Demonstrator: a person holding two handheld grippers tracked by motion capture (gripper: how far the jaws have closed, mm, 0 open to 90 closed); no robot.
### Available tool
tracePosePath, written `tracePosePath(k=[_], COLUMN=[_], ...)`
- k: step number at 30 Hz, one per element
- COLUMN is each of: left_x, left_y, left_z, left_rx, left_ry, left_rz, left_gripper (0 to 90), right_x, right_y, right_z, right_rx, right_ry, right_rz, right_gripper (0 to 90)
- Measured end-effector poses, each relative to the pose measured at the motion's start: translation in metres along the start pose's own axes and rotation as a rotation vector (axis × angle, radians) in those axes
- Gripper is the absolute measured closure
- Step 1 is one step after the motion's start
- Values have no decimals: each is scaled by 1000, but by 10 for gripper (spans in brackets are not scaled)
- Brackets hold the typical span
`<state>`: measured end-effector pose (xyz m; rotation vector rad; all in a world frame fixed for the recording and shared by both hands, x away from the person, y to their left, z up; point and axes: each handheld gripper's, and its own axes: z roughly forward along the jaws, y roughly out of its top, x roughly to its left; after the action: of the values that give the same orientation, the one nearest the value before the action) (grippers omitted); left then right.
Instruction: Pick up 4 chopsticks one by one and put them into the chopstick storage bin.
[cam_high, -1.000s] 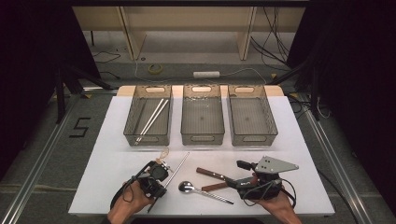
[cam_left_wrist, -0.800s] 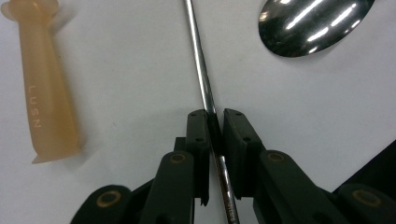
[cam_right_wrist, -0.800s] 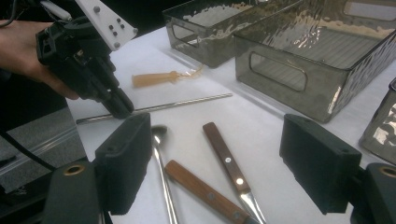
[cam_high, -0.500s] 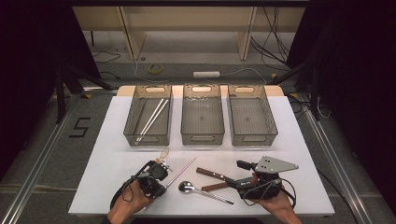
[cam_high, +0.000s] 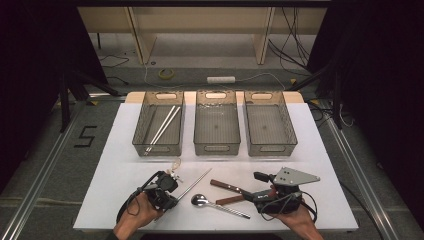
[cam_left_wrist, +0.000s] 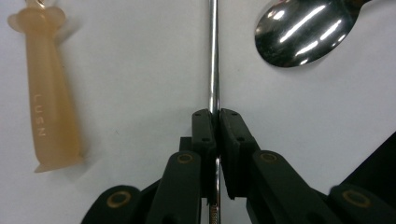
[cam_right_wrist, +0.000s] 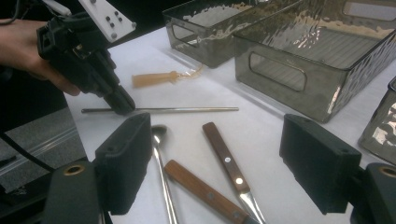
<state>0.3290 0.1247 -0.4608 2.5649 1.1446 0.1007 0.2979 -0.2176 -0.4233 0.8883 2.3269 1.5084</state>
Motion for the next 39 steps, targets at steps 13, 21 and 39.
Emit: tracePosePath(k=[13, 21, 39], left_x=[4, 7, 12], left_y=[-1, -2, 4], left_z=[-10, -17, -61], left_rx=[-60, -98, -235], left_ry=[-8, -25, -83], left_rz=[5, 3, 15], left_gripper=[845, 846, 845], right_x=[0, 0, 0], right_y=[0, 0, 0], right_z=[0, 0, 0], right_rx=[1, 1, 2], right_ry=[1, 1, -1], right_rz=[0, 0, 4], right_gripper=[265, 264, 264])
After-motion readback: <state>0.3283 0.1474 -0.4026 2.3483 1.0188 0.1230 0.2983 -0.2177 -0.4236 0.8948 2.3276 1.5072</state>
